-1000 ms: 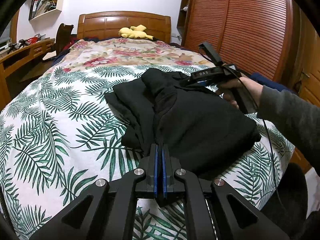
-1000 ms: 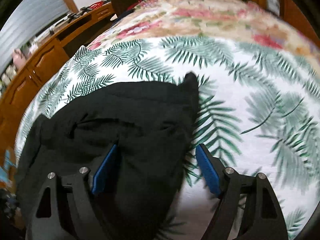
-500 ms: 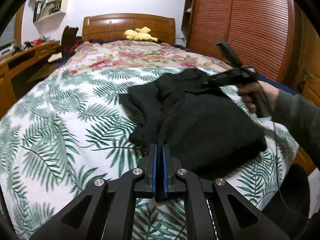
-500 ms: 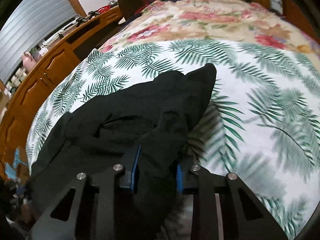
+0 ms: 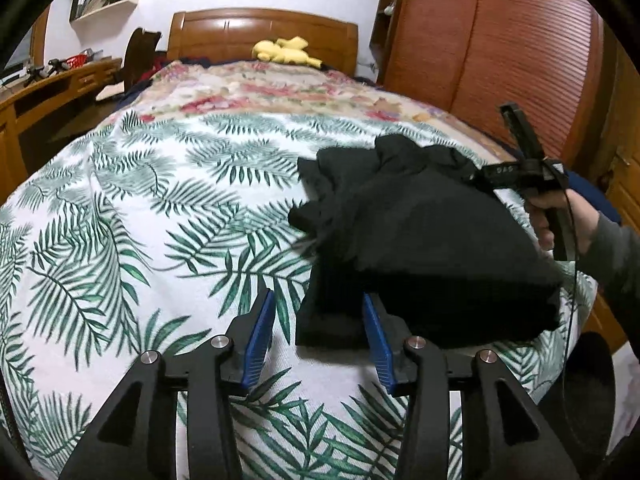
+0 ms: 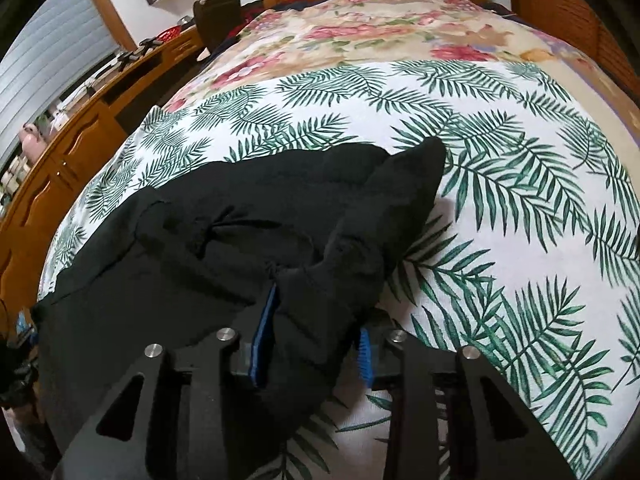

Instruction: Fold large clothes

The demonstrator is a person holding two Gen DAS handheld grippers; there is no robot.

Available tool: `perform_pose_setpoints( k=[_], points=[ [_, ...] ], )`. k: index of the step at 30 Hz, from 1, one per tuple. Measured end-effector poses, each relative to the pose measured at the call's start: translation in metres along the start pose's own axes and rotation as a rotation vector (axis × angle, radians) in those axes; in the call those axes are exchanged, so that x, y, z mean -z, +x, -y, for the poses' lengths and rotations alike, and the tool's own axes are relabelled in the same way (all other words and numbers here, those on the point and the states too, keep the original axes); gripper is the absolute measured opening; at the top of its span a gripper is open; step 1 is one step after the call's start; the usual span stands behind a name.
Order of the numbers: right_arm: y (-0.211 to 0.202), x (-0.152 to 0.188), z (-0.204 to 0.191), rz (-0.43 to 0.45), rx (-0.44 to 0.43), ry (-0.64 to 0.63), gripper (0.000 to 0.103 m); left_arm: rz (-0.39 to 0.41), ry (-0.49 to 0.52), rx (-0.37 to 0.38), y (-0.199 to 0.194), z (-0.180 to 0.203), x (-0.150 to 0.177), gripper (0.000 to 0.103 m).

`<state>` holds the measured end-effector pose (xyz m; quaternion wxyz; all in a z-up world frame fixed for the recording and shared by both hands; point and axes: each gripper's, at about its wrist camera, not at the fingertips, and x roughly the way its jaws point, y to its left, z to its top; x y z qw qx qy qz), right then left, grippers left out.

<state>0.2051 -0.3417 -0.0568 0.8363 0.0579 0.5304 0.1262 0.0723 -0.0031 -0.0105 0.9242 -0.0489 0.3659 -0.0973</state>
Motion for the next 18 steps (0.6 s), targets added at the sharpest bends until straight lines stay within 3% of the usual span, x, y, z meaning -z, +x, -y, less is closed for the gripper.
perform_pose_setpoints(
  k=[3,9,15,18],
  points=[
    [0.004,0.000,0.002,0.012,0.003,0.016,0.051,-0.020,-0.006,-0.008,0.008,0.006,-0.002,0.046],
    [0.016,-0.002,0.010,-0.001,-0.065,0.074,0.059,-0.048,-0.008,0.004,0.015,0.010,-0.004,0.046],
    [0.019,-0.002,0.013,-0.006,-0.110,0.129,0.058,-0.060,-0.024,0.051,0.016,0.007,-0.004,0.029],
    [0.014,-0.002,0.009,0.006,-0.111,0.117,0.047,-0.058,-0.009,0.047,0.014,0.010,-0.002,0.013]
  ],
)
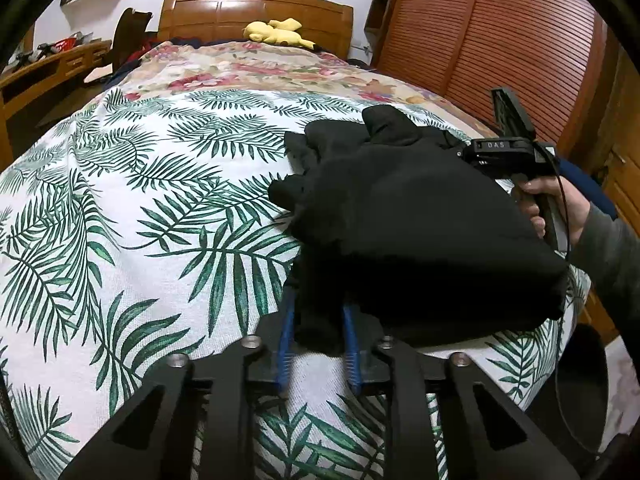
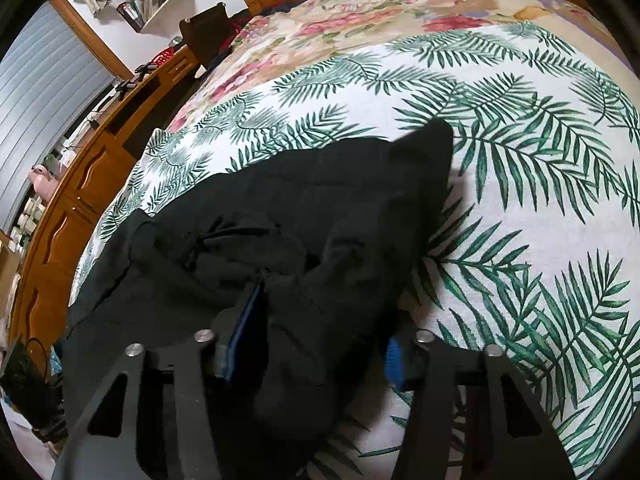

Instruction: Fold large clothes

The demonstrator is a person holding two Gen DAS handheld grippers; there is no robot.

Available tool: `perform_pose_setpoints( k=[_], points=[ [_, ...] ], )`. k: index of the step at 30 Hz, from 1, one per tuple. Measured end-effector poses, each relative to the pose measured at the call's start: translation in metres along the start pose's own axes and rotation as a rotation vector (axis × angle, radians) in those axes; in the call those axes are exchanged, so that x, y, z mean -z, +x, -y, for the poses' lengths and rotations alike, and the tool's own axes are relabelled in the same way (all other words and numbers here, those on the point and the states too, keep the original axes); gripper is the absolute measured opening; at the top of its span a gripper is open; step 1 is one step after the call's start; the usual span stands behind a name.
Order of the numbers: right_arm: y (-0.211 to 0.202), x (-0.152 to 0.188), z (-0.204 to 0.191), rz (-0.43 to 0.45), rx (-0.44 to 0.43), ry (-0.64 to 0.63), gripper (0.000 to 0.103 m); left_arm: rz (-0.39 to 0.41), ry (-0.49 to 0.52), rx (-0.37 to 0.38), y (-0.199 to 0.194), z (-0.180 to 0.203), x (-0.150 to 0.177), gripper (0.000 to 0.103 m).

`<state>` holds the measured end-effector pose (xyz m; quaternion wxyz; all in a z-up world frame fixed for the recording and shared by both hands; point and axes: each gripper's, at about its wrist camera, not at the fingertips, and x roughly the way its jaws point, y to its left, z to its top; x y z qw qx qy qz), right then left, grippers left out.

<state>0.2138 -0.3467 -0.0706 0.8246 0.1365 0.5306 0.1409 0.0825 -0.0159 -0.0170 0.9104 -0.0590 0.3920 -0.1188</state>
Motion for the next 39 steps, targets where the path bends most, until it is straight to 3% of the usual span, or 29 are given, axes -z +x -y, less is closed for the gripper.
perform_pose_setpoints(
  k=[3,6,11,17,27,39],
  points=[
    [-0.012,0.001,-0.004,0.036,-0.002,-0.018,0.033,0.026,-0.001,0.003,-0.005,0.000,0.000,0.006],
    [-0.030,-0.001,-0.015,0.089,0.001,-0.031,0.028,0.066,0.007,-0.010,-0.016,0.002,0.000,0.004],
    [-0.060,-0.011,-0.053,0.172,-0.022,-0.088,0.025,0.142,-0.014,-0.024,-0.042,-0.007,-0.001,0.004],
    [-0.062,-0.028,-0.118,0.212,-0.053,-0.174,0.024,0.253,-0.035,-0.089,-0.096,-0.040,-0.006,0.004],
    [0.009,-0.055,-0.254,0.191,-0.155,-0.294,0.024,0.314,-0.075,-0.281,-0.175,-0.141,0.004,0.004],
    [0.096,-0.056,-0.370,0.100,-0.205,-0.402,0.024,0.296,-0.171,-0.425,-0.221,-0.232,0.039,0.004]
  ],
)
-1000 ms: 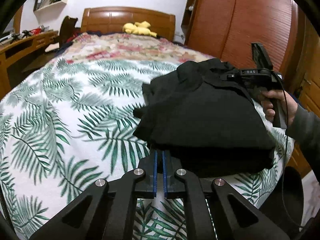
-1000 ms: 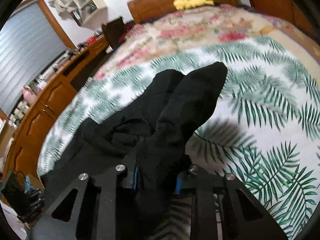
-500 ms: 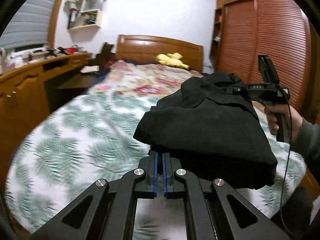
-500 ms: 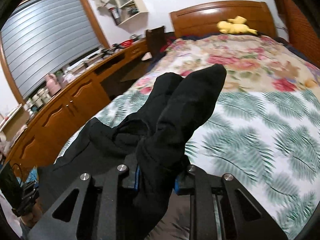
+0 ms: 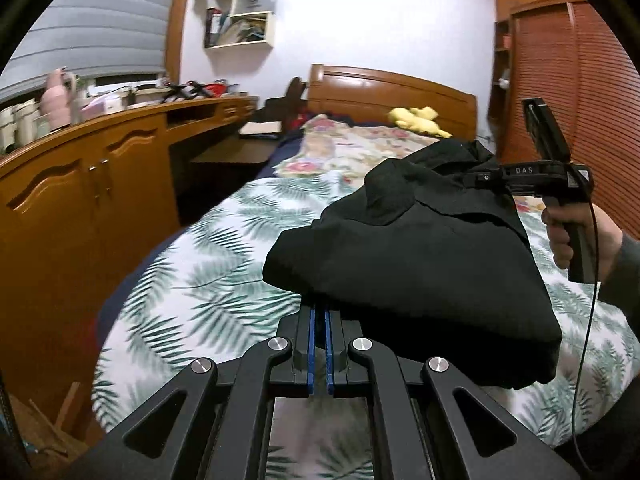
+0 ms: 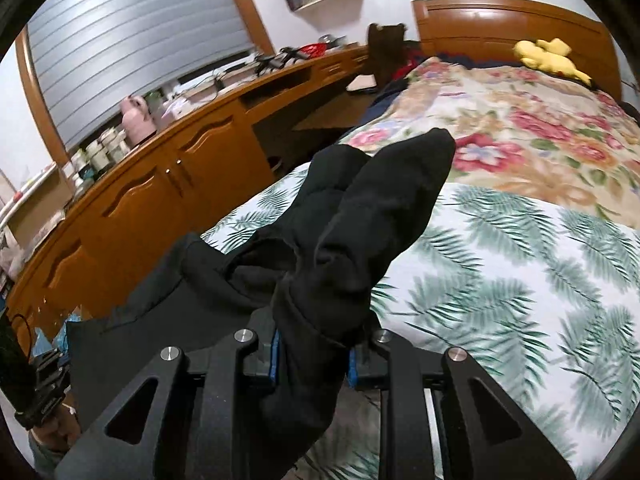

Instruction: Fold large clothes

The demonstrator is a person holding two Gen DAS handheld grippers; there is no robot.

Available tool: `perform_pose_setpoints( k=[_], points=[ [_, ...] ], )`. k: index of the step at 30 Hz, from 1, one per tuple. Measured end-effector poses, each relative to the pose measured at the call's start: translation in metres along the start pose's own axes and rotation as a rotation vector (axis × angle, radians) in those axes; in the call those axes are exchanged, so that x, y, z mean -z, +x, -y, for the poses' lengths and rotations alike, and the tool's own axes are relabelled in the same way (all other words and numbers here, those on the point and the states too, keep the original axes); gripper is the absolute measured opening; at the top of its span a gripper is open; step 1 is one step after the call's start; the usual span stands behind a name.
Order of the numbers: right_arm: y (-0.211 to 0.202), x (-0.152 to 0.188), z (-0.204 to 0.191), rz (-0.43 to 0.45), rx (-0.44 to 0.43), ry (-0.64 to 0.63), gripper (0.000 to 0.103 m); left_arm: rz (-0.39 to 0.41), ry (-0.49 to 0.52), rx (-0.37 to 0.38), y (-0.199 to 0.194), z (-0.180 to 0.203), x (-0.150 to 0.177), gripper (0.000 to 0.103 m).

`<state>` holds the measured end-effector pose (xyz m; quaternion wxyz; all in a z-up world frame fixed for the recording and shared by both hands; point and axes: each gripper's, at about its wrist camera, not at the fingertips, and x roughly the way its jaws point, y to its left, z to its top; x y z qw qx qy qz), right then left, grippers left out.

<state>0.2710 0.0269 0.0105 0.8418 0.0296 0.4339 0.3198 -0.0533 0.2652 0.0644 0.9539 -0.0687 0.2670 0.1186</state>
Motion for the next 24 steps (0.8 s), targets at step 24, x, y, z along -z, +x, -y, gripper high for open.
perform_pose_setpoints(
  k=[24],
  points=[
    [0.158,-0.001,-0.119,-0.210,0.063,-0.206,0.043,-0.063,-0.111,-0.250,-0.008,-0.074,0.034,0.004]
  ],
)
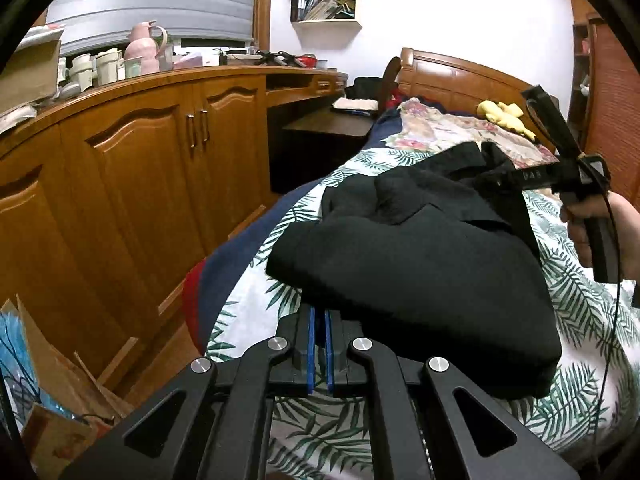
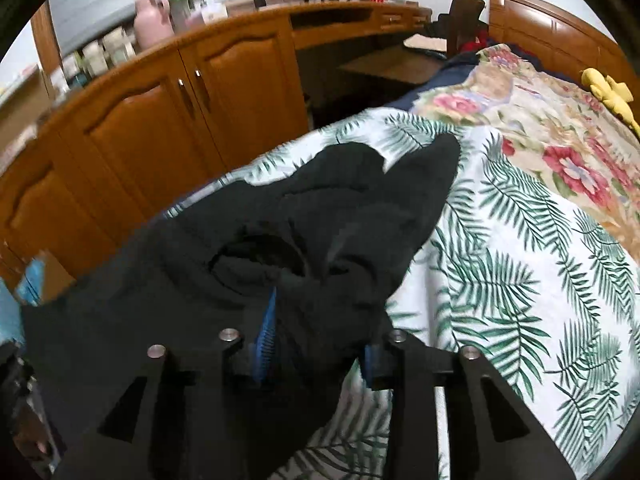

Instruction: Fold large clothes

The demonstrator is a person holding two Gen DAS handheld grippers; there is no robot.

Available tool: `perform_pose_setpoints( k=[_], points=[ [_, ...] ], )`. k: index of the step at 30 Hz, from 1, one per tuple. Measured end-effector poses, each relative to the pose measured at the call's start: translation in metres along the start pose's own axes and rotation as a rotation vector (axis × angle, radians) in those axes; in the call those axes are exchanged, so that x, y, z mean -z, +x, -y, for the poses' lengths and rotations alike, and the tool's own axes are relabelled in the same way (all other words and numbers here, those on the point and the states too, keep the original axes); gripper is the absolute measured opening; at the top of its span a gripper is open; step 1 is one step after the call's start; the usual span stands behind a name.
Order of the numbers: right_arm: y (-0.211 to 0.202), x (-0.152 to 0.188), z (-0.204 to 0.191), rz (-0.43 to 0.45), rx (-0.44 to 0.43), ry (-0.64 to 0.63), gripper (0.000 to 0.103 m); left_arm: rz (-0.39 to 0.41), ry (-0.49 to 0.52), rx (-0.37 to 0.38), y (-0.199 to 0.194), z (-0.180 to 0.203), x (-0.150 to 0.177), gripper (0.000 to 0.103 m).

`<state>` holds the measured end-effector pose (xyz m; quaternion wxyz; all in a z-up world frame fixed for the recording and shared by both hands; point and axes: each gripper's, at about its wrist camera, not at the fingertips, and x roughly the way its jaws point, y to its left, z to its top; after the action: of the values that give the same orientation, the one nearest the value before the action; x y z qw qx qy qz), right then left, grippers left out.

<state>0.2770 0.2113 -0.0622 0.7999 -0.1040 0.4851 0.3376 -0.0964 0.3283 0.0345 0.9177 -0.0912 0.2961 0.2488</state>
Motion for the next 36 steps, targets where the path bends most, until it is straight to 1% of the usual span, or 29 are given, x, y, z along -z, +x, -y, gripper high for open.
perform_pose_setpoints(
  k=[1,2,6,9,11,12,13,14,15,16,17,20,22,23,27,28,30,33,36],
  points=[
    [-0.001,0.004,0.002,-0.010,0.008,-0.014,0.047,-0.005,0.002,-0.007,-0.004,0.003,0.000,0.004],
    [-0.003,0.008,0.003,-0.018,0.019,-0.030,0.049,-0.010,0.007,-0.019,0.004,0.001,-0.002,0.006],
    [-0.023,0.030,0.008,-0.013,0.060,-0.103,0.050,-0.027,0.028,-0.051,-0.001,0.007,0.003,0.009],
    [-0.046,0.046,0.012,0.009,0.043,-0.134,0.050,-0.024,0.042,-0.050,-0.016,0.011,-0.003,0.014],
    [-0.064,0.060,0.011,0.034,0.034,-0.155,0.050,0.005,0.049,-0.048,-0.030,0.015,-0.005,0.023],
    [-0.074,0.067,0.010,0.050,0.029,-0.162,0.050,0.024,0.048,-0.040,-0.037,0.019,-0.008,0.025],
    [-0.079,0.069,0.007,0.058,0.024,-0.166,0.050,0.042,0.044,-0.026,-0.044,0.022,-0.013,0.031],
    [-0.087,0.075,0.006,0.068,0.017,-0.172,0.050,0.055,0.038,-0.006,-0.049,0.025,-0.015,0.038],
    [-0.095,0.080,0.005,0.082,0.014,-0.175,0.049,0.063,0.032,0.016,-0.052,0.029,-0.020,0.042],
    [-0.101,0.084,0.002,0.093,0.008,-0.175,0.050,0.067,0.029,0.040,-0.053,0.033,-0.025,0.049],
    [-0.110,0.087,0.001,0.103,-0.005,-0.173,0.050,0.066,0.031,0.057,-0.052,0.038,-0.030,0.052],
    [-0.133,0.094,-0.004,0.143,-0.027,-0.159,0.050,0.065,0.039,0.082,-0.043,0.051,-0.041,0.057],
    [-0.146,0.095,-0.007,0.163,-0.041,-0.159,0.050,0.040,0.049,0.106,-0.031,0.058,-0.046,0.059],
    [-0.154,0.097,-0.009,0.176,-0.038,-0.162,0.050,0.023,0.056,0.106,-0.024,0.060,-0.046,0.059],
    [-0.178,0.106,-0.009,0.206,-0.040,-0.166,0.050,-0.053,0.051,0.082,0.004,0.056,-0.044,0.059],
    [-0.184,0.109,-0.008,0.212,-0.039,-0.165,0.050,-0.073,0.046,0.066,0.011,0.054,-0.043,0.059],
    [-0.195,0.115,-0.006,0.224,-0.034,-0.165,0.050,-0.100,0.056,0.005,0.021,0.051,-0.040,0.060],
    [-0.210,0.128,0.000,0.240,-0.025,-0.158,0.050,-0.095,0.046,-0.009,0.021,0.047,-0.037,0.066],
    [-0.223,0.142,0.005,0.247,-0.018,-0.148,0.050,-0.078,0.022,-0.004,0.015,0.047,-0.037,0.078]
  ],
)
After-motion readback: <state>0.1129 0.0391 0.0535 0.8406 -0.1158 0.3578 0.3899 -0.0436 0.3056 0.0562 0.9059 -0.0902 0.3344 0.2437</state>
